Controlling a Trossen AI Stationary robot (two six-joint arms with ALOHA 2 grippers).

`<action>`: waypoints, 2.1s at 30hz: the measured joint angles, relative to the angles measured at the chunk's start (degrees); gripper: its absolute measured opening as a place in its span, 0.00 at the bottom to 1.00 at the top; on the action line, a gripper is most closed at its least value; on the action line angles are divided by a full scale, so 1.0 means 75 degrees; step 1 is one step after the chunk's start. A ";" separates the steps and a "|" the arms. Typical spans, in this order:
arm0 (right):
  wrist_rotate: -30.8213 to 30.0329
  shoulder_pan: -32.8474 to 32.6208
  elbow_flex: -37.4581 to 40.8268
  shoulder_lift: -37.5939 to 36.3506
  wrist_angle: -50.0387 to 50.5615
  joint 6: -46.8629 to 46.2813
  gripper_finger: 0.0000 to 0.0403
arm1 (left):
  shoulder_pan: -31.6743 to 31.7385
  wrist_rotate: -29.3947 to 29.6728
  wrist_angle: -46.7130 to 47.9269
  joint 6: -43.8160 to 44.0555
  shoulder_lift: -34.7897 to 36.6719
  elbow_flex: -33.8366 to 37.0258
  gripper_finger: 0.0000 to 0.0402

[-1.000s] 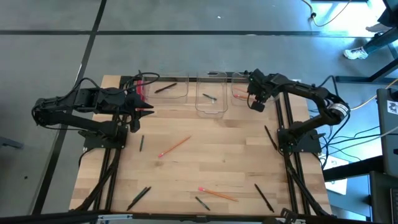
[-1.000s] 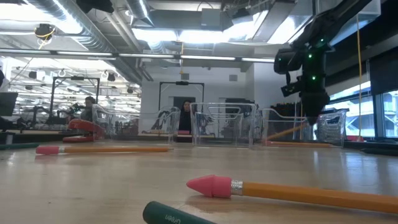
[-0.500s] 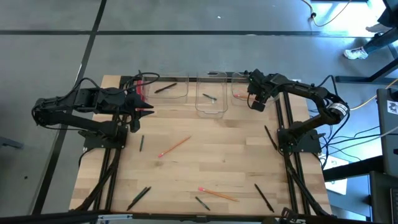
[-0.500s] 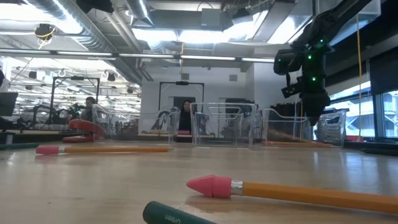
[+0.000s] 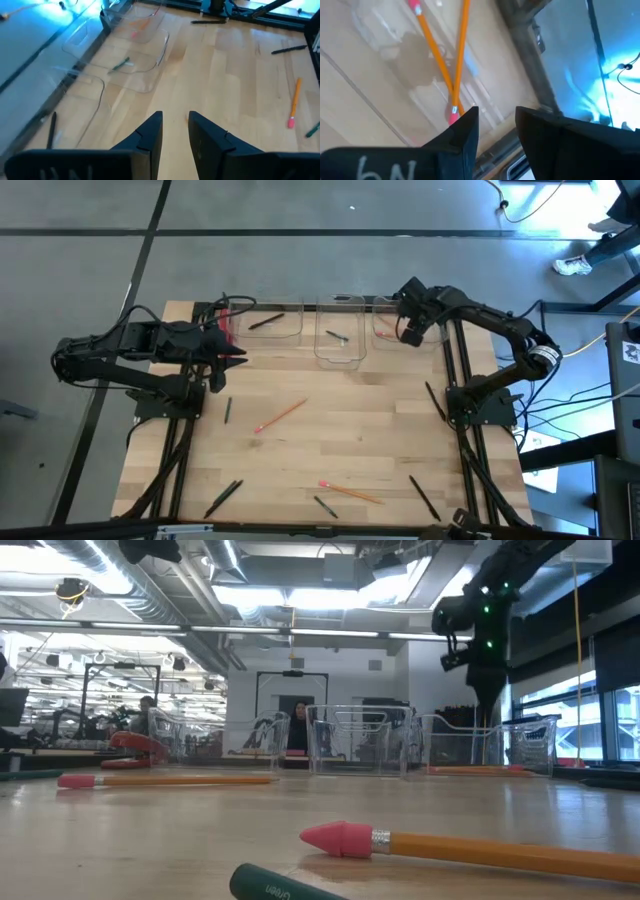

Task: Sort crayons/erasers/pens/pencils in bins
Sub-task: Put the green crayon into the middle transparent bin

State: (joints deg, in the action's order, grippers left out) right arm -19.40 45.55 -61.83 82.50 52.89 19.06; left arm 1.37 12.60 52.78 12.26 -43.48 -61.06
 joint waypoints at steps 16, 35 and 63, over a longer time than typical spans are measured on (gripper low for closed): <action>0.2283 -0.2093 -0.1477 -0.0566 0.0139 -0.0473 0.33 | -0.0006 -0.0153 0.1102 0.5176 -0.0065 0.1131 0.21; 0.4873 -0.3265 -0.1745 -0.1026 -0.0602 -0.0500 0.33 | -0.0009 -0.1857 0.0983 0.9537 -0.0077 0.3518 0.21; 0.7146 -0.3262 -0.1745 -0.1026 -0.0685 -0.0473 0.33 | -0.0058 -0.2391 -0.0264 0.8707 -0.2684 0.4132 0.21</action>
State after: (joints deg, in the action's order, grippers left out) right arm 34.20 21.08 -74.91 74.81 47.75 15.51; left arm 0.93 -5.33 50.80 77.57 -63.62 -30.06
